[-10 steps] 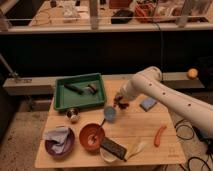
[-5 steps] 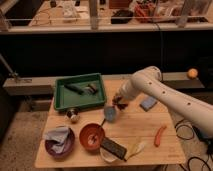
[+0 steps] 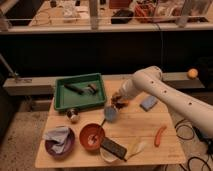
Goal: Place grapes in plastic cup
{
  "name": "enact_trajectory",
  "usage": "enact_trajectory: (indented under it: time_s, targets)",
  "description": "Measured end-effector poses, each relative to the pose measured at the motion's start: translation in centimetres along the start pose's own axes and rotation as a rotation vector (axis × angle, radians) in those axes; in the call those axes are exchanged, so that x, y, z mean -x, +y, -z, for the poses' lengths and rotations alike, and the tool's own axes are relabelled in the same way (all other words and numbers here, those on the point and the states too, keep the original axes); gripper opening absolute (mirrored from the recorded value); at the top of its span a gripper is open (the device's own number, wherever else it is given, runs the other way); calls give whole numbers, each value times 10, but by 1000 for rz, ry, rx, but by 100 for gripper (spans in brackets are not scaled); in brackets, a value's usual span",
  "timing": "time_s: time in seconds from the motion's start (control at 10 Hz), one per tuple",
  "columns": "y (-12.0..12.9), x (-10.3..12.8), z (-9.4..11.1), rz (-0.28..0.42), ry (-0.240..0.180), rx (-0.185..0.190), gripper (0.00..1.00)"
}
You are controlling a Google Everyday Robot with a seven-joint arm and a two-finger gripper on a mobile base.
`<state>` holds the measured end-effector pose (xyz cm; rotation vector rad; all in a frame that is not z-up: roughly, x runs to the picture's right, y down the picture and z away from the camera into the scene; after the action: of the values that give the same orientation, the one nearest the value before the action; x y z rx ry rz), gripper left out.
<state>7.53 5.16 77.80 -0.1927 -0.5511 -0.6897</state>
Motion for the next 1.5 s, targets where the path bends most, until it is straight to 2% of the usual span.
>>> enact_trajectory:
  time_s: [0.6, 1.0, 1.3, 1.5]
  targets:
    - [-14, 1, 15, 4, -57, -80, 0]
    - [-12, 16, 32, 46, -37, -135, 0]
    - [-11, 31, 32, 98, -42, -145, 0]
    - [-8, 38, 32, 138, -28, -141, 0]
